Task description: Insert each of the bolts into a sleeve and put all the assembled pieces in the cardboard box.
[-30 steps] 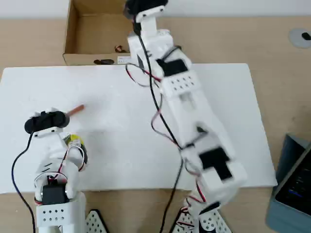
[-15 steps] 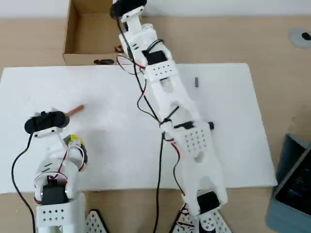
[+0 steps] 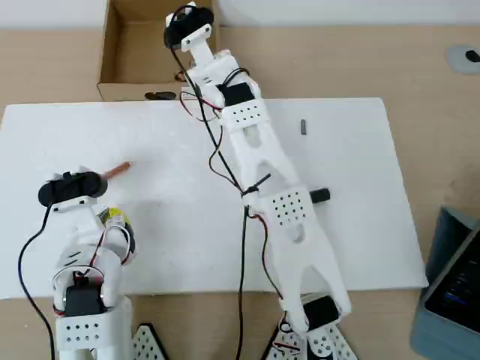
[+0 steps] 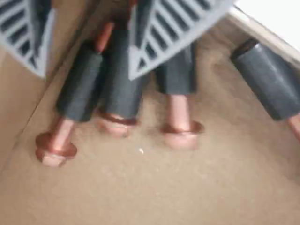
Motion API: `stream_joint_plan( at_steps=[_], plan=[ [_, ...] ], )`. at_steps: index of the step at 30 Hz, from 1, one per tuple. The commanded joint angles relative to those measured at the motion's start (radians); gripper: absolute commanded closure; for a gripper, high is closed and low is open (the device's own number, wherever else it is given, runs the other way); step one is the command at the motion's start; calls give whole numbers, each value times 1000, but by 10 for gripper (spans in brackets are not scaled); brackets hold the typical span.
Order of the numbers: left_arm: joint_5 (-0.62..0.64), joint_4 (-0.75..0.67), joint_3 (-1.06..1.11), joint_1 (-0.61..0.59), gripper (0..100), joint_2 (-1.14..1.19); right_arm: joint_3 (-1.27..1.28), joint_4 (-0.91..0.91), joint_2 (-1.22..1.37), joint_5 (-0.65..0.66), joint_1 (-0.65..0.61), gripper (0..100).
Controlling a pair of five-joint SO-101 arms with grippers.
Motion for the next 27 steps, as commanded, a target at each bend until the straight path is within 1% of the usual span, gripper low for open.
stream_joint_plan(
  at_steps=[1, 7, 18, 27],
  plan=[
    [0, -15, -5, -3, 998, -5, -97, 17, 1, 8, -15, 862],
    [0, -15, -5, -3, 998, -5, -176, 66, -1, 8, -10, 862],
    [0, -15, -5, -3, 998, -5, -433, 315, 1, 8, -10, 862],
    [0, -15, -5, -3, 998, -5, -440, 459, -76, 6, 15, 862]
  ],
)
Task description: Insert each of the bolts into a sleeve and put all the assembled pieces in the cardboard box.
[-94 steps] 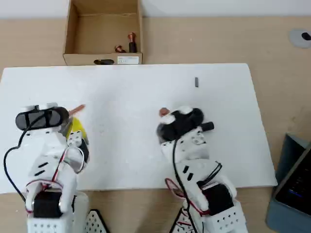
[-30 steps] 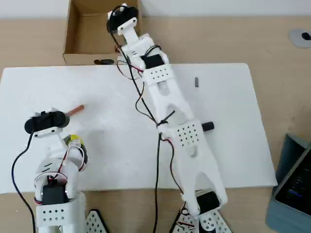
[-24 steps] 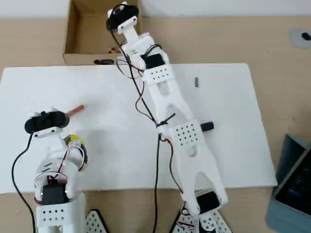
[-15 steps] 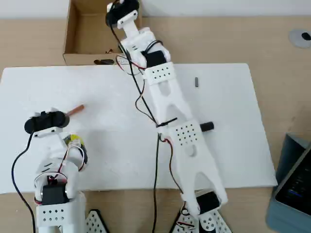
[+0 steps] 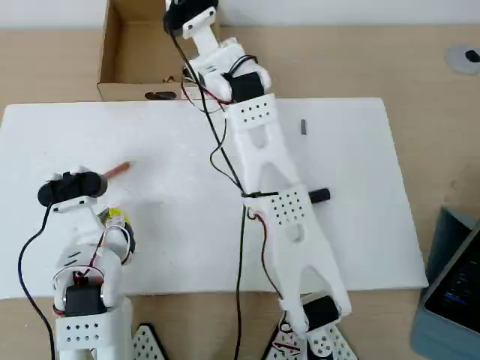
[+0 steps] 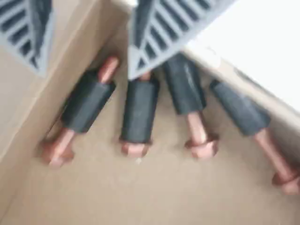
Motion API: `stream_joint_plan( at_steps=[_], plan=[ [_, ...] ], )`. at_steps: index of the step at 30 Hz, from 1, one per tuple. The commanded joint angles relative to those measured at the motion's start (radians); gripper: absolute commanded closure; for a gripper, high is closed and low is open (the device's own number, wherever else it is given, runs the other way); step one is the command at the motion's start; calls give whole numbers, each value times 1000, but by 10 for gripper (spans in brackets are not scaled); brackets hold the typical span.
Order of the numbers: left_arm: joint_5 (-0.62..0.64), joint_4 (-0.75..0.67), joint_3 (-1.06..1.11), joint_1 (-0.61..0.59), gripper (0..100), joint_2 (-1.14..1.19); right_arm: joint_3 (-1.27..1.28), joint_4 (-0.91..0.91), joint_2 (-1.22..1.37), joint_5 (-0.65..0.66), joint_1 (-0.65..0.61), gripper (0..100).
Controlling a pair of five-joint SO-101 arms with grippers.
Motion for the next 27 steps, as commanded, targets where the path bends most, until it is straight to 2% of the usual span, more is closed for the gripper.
stream_joint_plan(
  at_steps=[1, 15, 21, 27],
  plan=[
    [0, -15, -5, -3, 998, -5, -53, 60, -107, 6, 18, 862],
    [0, -15, -5, -3, 998, -5, -51, 606, -317, 6, 19, 860],
    [0, -15, -5, -3, 998, -5, -31, 608, -380, 6, 51, 860],
    [0, -15, -5, -5, 998, -5, 280, 609, -579, 6, 53, 860]
  ],
)
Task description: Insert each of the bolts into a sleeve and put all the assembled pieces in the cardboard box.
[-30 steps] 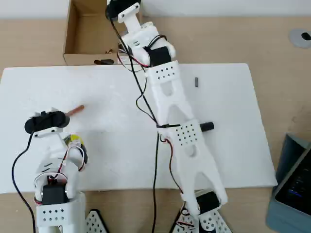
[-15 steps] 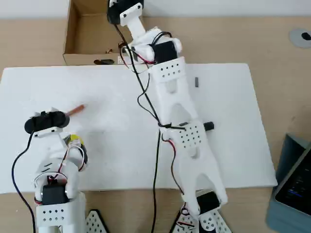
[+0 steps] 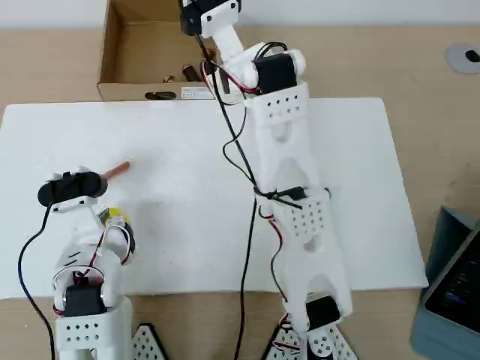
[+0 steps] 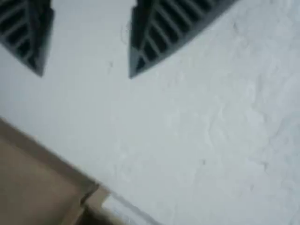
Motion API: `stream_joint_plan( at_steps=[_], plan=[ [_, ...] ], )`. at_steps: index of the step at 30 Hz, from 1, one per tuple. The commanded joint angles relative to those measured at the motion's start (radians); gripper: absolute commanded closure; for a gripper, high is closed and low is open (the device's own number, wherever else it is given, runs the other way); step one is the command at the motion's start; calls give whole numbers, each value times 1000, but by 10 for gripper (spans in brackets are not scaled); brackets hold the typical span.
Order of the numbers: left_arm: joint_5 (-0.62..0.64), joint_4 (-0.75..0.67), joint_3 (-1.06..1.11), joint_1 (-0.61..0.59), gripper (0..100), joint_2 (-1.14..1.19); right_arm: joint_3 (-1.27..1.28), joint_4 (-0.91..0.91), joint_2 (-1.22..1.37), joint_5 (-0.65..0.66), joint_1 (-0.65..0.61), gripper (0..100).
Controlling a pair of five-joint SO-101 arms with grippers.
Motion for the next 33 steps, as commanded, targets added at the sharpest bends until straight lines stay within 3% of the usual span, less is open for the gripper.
stream_joint_plan(
  at_steps=[1, 12, 18, 26, 30, 33],
  plan=[
    [0, -15, -5, -5, 998, -5, 213, 23, -234, 6, 16, 860],
    [28, -14, -3, -11, 998, -5, 1069, 20, -728, 11, 97, 860],
    [28, -14, -3, -11, 998, -5, 1382, 20, -868, 137, 170, 860],
    [28, -14, -3, -11, 998, -5, 1577, 12, -946, 83, 213, 860],
    [28, -14, -3, -11, 998, -5, 1584, -31, -944, 201, 272, 860],
    [28, -14, -3, -11, 998, -5, 1586, -66, -943, 361, 312, 858]
  ],
)
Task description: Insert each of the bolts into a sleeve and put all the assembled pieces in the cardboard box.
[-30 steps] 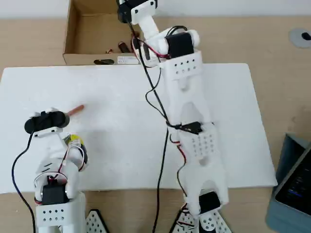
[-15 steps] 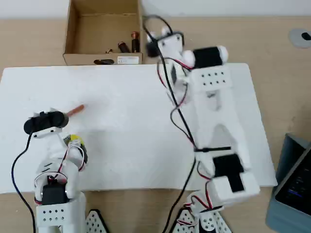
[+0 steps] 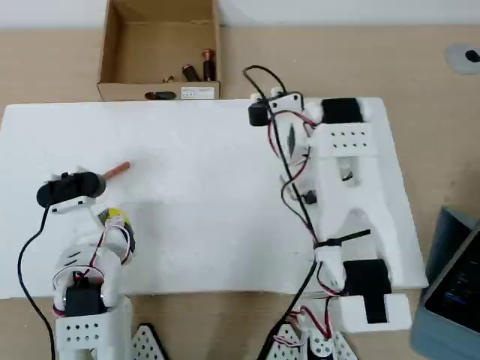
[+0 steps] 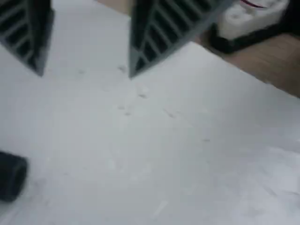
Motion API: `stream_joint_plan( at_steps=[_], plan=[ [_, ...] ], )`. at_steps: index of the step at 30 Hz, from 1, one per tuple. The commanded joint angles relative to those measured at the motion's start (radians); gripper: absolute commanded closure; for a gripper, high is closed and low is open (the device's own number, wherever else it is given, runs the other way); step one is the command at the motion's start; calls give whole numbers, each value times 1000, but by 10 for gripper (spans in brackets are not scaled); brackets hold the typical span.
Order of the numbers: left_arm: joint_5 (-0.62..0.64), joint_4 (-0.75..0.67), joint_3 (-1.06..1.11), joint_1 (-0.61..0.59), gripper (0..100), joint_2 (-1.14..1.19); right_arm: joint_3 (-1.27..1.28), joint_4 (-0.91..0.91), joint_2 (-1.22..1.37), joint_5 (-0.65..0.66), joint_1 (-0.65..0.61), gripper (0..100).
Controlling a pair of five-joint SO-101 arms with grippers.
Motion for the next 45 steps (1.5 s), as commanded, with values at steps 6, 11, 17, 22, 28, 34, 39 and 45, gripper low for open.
stream_joint_plan(
  at_steps=[6, 11, 17, 22, 28, 34, 39, 45],
  plan=[
    [6, -14, -3, -11, 998, -5, 12, -43, -41, 446, 85, 858],
    [6, -14, -3, -11, 998, -5, 33, -104, 25, 695, 159, 859],
    [6, -14, -3, -11, 998, -5, 31, -112, 70, 861, 157, 857],
    [6, -14, -3, -11, 998, -5, 31, -112, 105, 885, 136, 836],
    [6, -14, -3, -11, 998, -5, 31, -114, 125, 885, 130, 748],
    [6, -14, -3, -11, 998, -5, 35, -124, 185, 887, 108, 748],
    [6, -14, -3, -9, 998, -5, 36, -195, 266, 908, 107, 748],
    [6, -14, -3, -9, 998, -5, 36, -204, 341, 941, 110, 748]
  ],
)
